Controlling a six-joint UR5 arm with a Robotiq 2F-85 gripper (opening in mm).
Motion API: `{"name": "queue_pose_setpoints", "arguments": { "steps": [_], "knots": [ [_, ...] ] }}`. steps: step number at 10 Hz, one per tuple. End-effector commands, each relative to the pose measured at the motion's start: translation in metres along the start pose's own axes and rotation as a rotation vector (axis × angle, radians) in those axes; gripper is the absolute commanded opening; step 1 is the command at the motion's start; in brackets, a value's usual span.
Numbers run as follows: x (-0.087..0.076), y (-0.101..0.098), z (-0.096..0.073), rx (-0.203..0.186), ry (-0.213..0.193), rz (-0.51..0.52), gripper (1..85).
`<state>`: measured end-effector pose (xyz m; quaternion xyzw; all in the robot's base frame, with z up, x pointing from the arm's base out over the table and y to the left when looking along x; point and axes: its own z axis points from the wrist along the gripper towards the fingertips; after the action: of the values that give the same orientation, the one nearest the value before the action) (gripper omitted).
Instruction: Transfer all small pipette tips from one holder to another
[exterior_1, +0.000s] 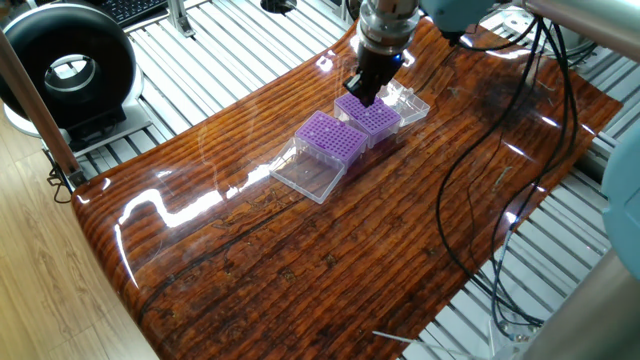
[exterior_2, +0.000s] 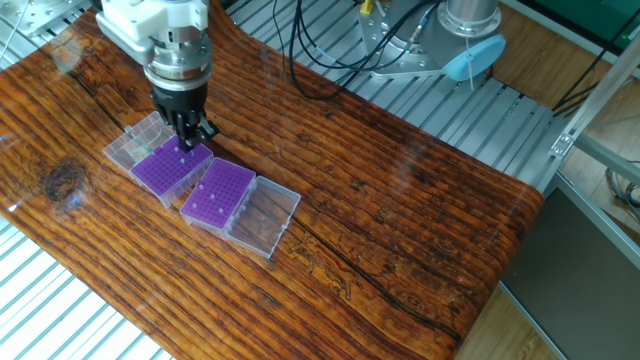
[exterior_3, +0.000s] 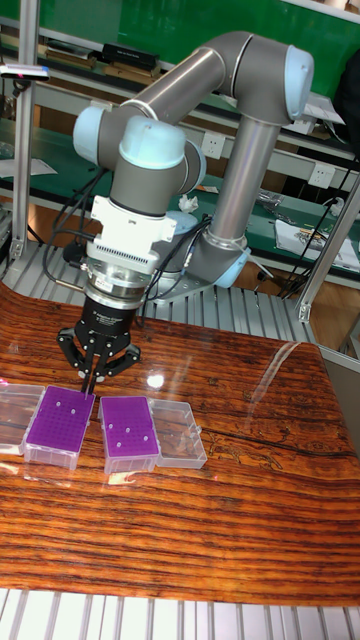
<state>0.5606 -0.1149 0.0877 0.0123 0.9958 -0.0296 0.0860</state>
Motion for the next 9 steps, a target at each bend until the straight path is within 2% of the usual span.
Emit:
{"name": "queue_pose_setpoints", "arguments": {
  "steps": [1, 5, 9],
  "knots": [
    [-0.004, -0.008, 0.0, -0.011, -0.006, -0.023, 1.3],
    [-0.013, -0.022, 0.0, -0.003, -0.016, -0.079, 1.3],
    [-0.019, -0.027, 0.006, -0.004, -0.033, -0.108, 1.3]
  ]
}}
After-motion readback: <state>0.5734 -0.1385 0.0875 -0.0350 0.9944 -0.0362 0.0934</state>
